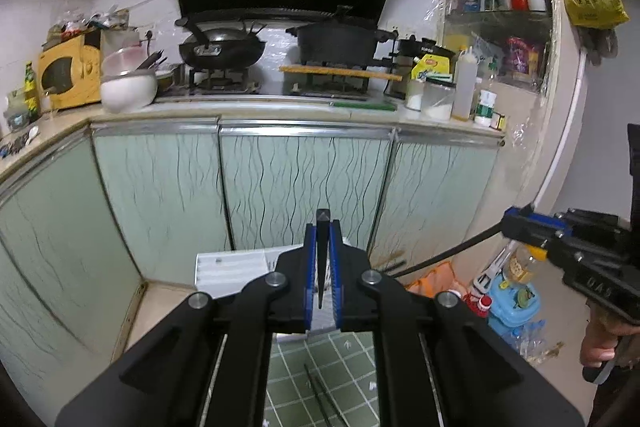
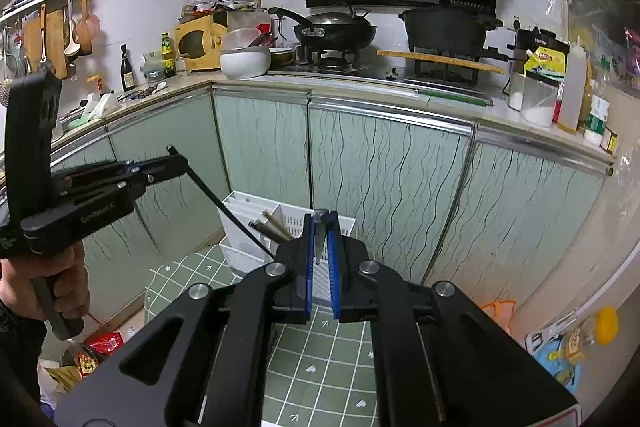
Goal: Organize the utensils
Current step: 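Lift both black chopsticks and carry them over the white holder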
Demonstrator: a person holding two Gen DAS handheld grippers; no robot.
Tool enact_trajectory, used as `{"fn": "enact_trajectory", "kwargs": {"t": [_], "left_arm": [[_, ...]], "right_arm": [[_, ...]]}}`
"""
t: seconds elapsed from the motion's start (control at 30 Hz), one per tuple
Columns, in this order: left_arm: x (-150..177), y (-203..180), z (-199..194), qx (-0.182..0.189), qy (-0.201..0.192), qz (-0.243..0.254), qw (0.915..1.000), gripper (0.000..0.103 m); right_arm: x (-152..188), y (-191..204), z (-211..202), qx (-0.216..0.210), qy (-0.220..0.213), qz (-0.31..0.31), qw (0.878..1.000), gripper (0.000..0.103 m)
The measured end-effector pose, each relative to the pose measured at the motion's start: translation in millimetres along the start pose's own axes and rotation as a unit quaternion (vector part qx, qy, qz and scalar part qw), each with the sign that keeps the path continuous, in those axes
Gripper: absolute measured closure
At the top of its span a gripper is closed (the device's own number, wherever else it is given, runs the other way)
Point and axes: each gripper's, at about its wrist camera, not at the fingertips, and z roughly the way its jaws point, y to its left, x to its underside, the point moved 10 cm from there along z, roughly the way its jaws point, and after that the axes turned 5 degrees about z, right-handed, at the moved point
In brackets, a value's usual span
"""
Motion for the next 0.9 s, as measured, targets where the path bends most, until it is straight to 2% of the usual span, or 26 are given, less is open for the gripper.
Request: {"fn": "enact_trajectory", "kwargs": {"t": [0.2, 0.37, 0.9], "left_arm": [[-29.8, -6.7, 15.4, 0.004, -0.007, 0.016, 0.9998, 0.096], [-37.0, -8.5, 39.6, 0.006, 0.001, 0.027, 0.9996, 0.096], [-4.0, 1.7, 107.4, 0.005, 0.021, 0.033, 0.9992, 0.096]], "right_arm": [[-14.9, -8.5, 15.1, 0.002, 0.003, -0.002, 1.0, 0.097], [-20.6, -15.4, 33.7, 0.0, 0.008, 0.0, 1.0, 0.097], [-10.0, -28.9, 107.7, -0.016, 0.029, 0.005, 0.999, 0.097]]}}
